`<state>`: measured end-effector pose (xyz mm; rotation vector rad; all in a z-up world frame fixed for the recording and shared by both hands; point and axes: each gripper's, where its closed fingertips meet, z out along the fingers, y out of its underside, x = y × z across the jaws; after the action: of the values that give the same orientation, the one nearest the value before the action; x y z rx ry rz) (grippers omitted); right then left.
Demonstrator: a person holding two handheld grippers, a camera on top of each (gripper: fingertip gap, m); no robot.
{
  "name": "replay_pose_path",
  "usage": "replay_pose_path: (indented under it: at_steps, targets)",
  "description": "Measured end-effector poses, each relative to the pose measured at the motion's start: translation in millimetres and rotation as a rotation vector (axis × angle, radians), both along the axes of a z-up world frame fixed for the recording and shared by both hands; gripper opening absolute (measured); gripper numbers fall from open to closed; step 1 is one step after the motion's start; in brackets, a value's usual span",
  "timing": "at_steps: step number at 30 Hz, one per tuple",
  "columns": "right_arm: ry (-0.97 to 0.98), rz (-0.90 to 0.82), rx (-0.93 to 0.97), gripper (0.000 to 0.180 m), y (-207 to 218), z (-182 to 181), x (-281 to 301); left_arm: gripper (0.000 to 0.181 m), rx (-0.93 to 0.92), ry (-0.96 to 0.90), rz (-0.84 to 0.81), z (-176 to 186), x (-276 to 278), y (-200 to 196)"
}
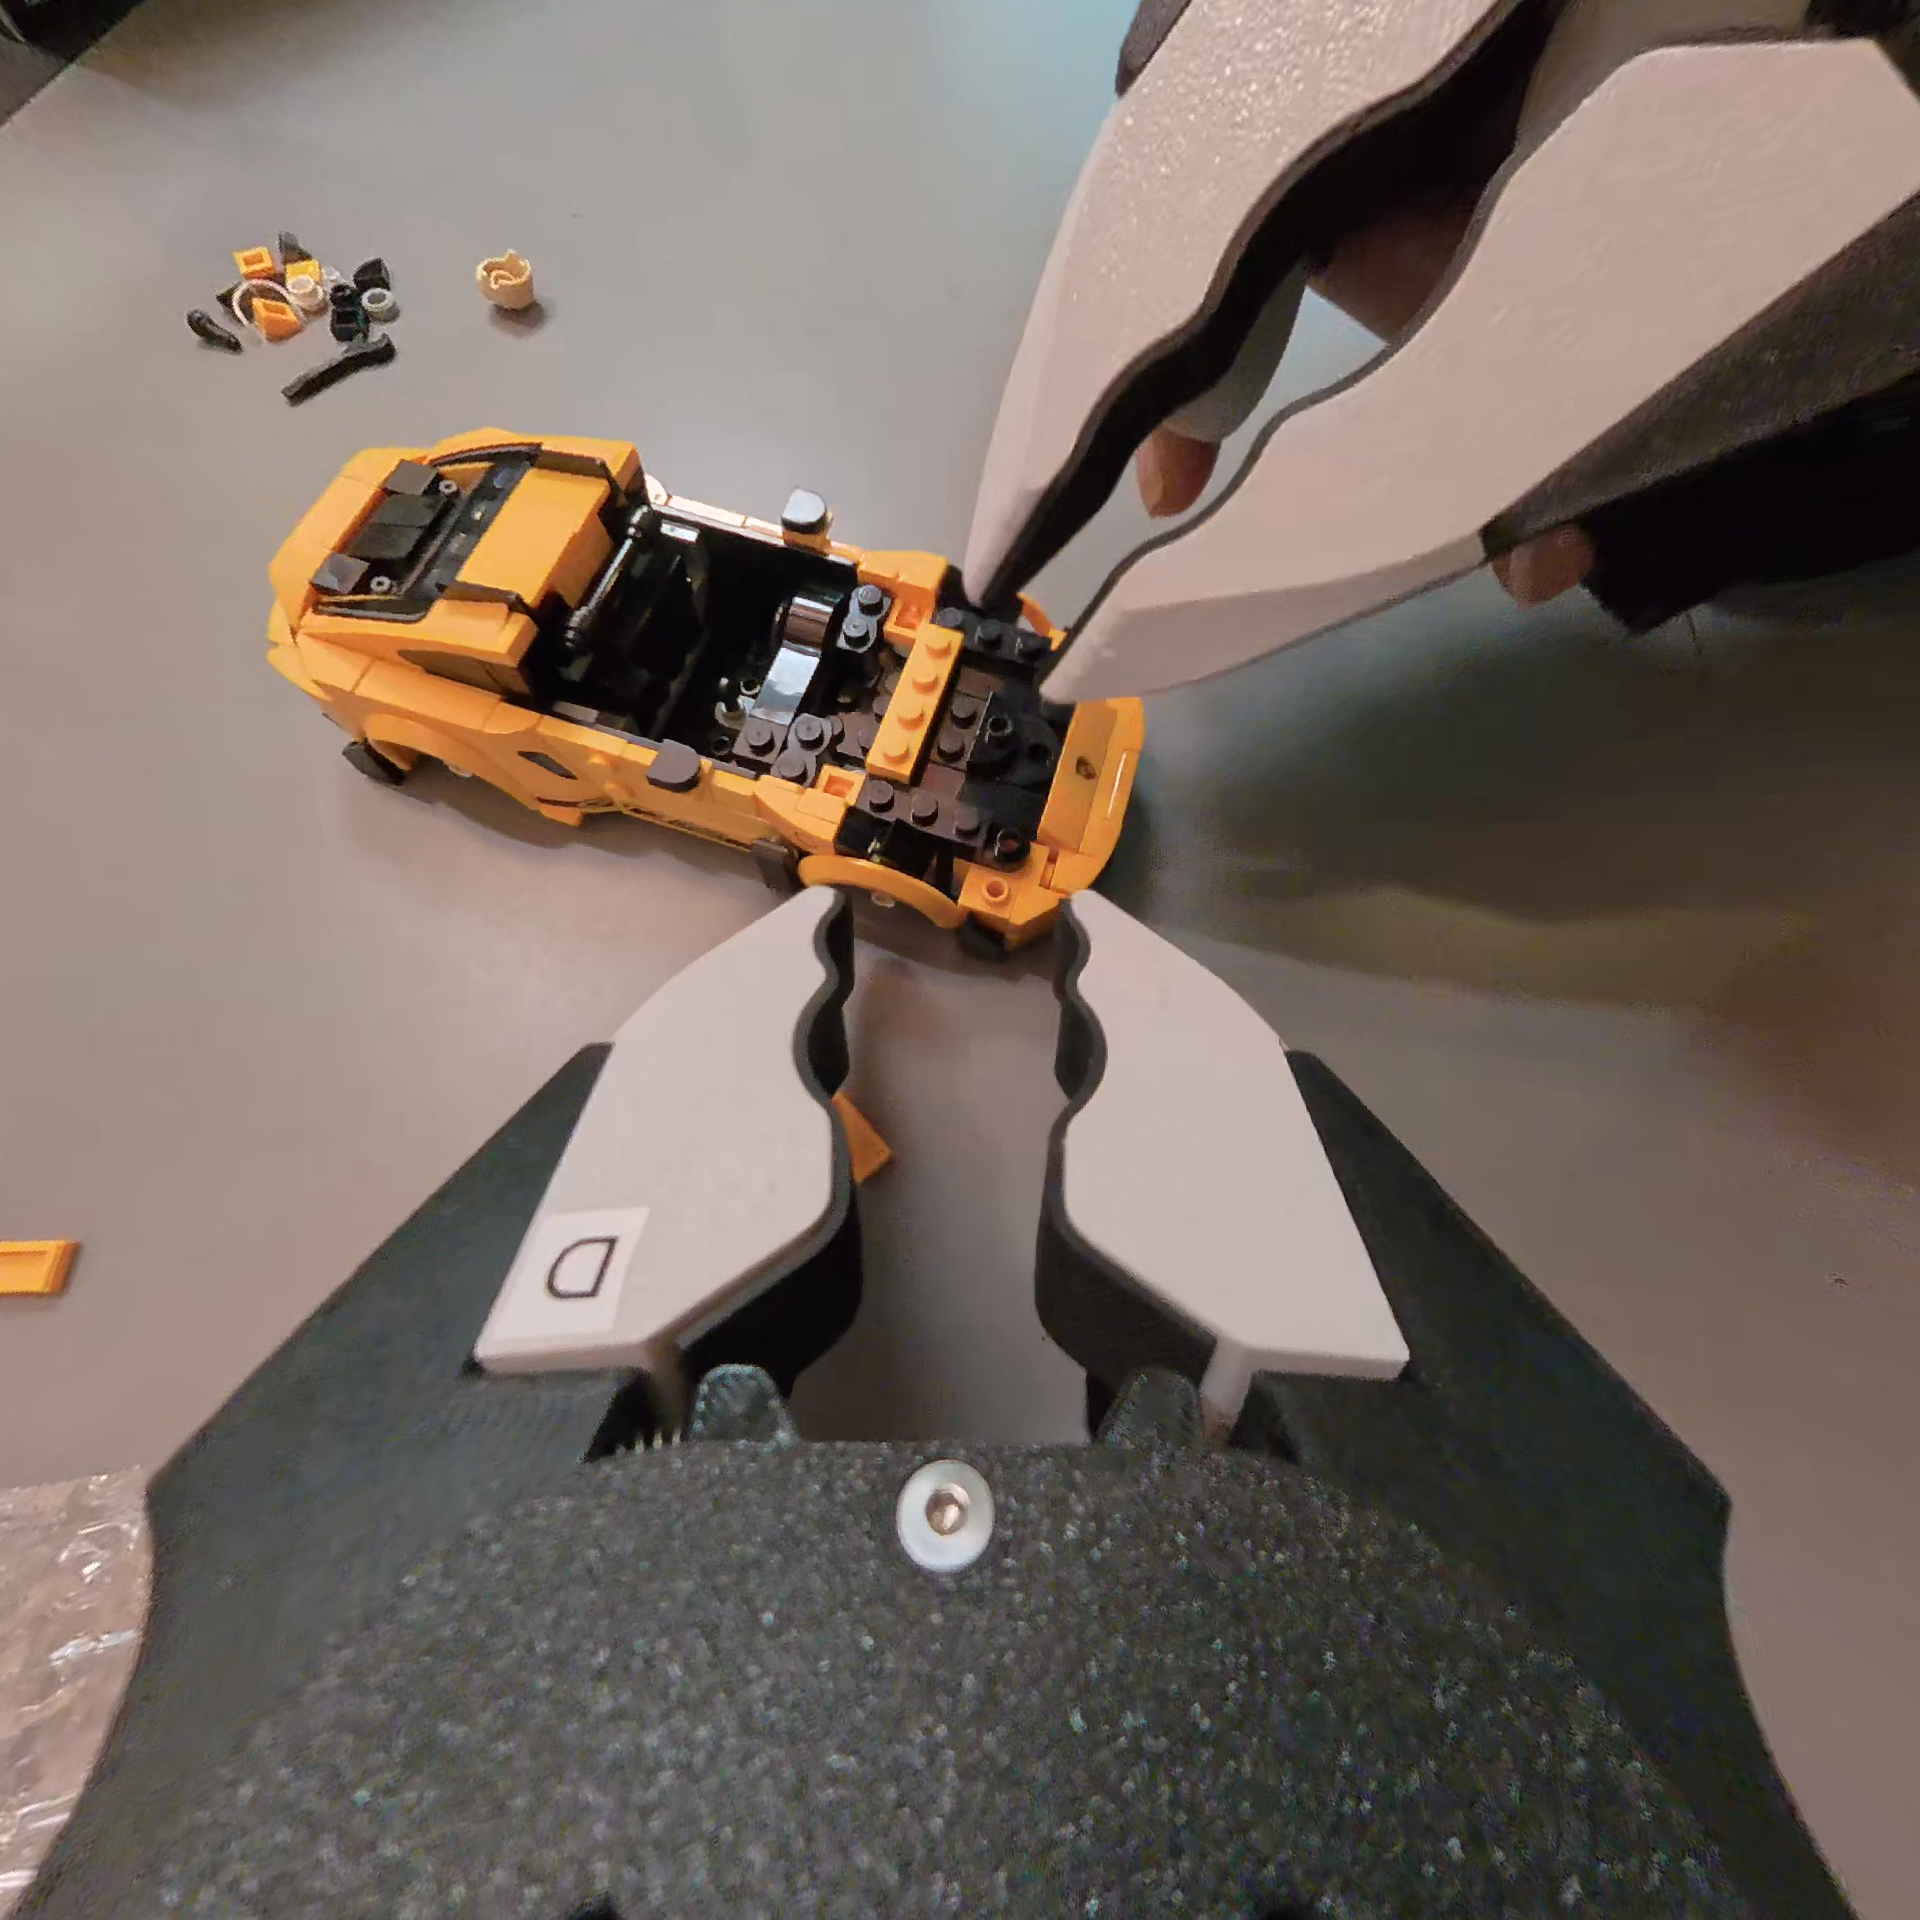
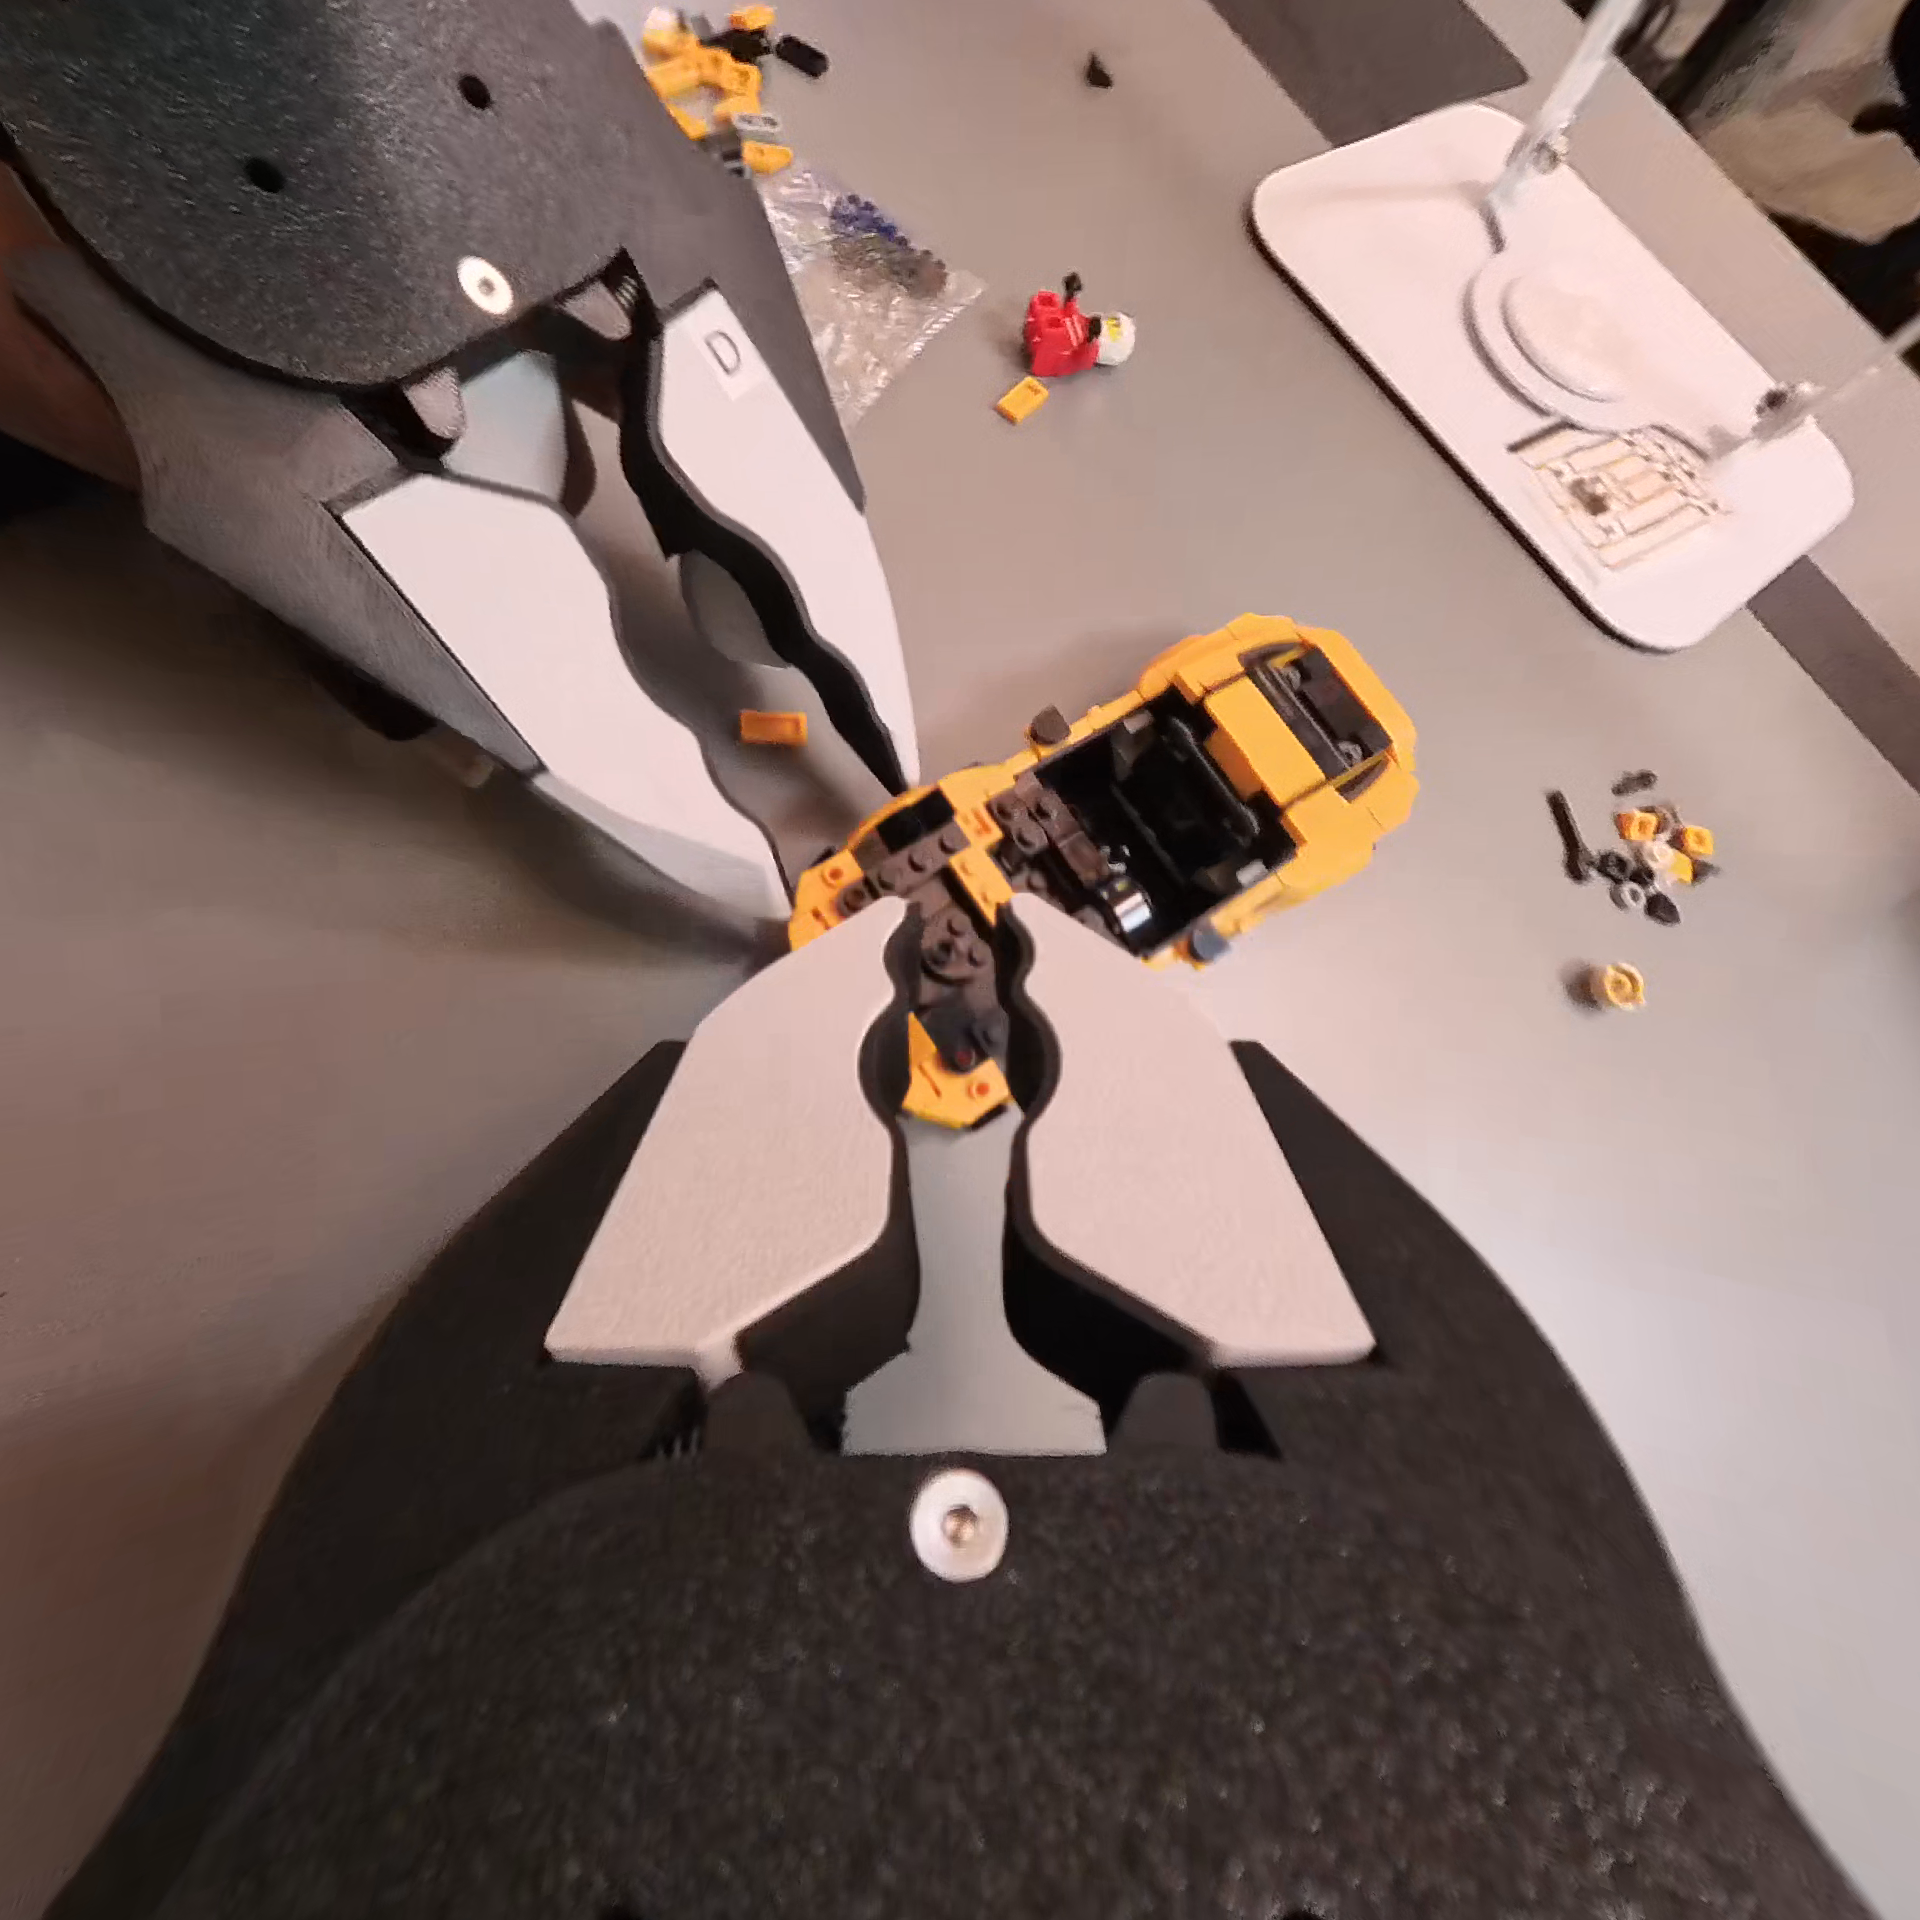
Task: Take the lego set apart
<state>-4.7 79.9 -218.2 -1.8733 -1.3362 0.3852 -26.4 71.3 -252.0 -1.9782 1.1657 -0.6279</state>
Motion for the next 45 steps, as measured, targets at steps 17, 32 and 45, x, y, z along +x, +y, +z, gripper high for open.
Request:
replay_pose_path:
  at_steps: [17,32,45]
  targets:
    - [0.077,0.071,-0.033,0.028,5.5,-9.2,19.0,0.013,0.058,-0.037,-0.037,12.1,5.8,9.4]
    - [0.039,0.142,-0.058,0.027,16.3,-20.5,17.5,0.005,0.072,0.012,-0.04,10.5,3.5,10.2]
    - [0.208,0.226,-0.125,0.026,-6.3,-4.1,-1.2,0.0,0.125,0.054,-0.045,11.9,2.7,10.0]
